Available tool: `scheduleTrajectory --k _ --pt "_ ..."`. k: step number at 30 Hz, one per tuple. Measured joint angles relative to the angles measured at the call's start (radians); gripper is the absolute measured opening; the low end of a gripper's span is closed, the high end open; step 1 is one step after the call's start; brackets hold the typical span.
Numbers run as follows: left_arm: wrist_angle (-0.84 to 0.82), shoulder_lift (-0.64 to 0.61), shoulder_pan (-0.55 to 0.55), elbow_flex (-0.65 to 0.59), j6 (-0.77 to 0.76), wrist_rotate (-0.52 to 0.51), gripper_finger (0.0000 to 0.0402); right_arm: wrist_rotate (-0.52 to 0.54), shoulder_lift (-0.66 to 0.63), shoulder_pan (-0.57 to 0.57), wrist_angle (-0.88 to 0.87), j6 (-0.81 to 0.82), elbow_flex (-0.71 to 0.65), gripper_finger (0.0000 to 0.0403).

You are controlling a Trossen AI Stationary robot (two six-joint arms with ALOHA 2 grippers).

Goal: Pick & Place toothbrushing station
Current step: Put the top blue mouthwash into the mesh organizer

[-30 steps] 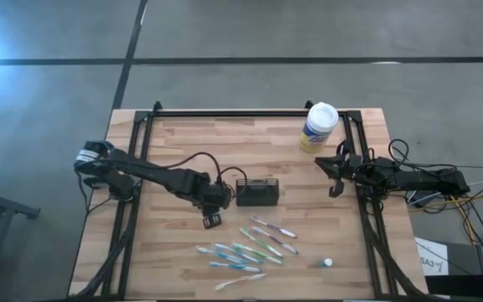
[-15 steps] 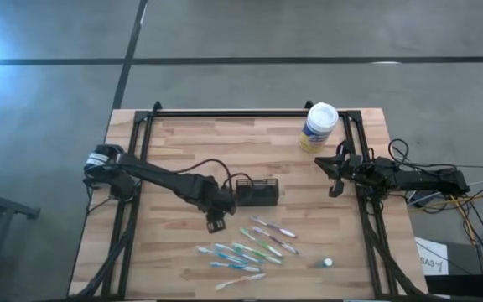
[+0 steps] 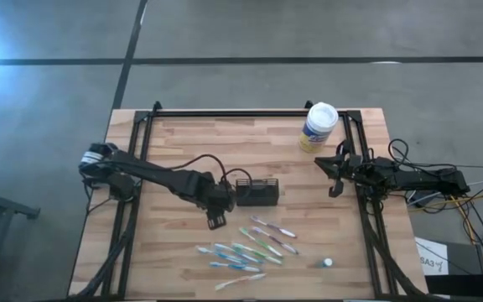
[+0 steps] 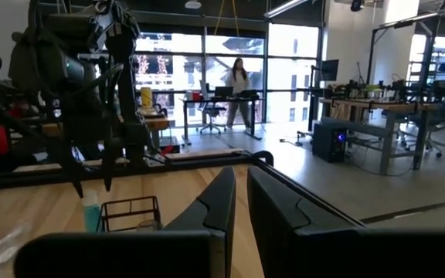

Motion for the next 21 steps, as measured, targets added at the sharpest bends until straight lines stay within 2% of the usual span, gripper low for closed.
scheduleTrajectory --k 8,13,21 --pt "-0.043 -0.020 -0.004 -0.010 -0.056 0.042 0.0186 0.000 0.003 0.000 -0.003 0.000 0.000 0.0036" --pt "-0.011 -0.016 -0.007 -0.065 -0.069 0.044 0.0186 0.000 0.003 0.000 -0.003 0.000 0.000 0.0036" --pt "0.022 -0.016 -0.007 -0.069 -0.042 0.044 0.0186 0.000 0.003 0.000 -0.002 0.000 0.000 0.0036"
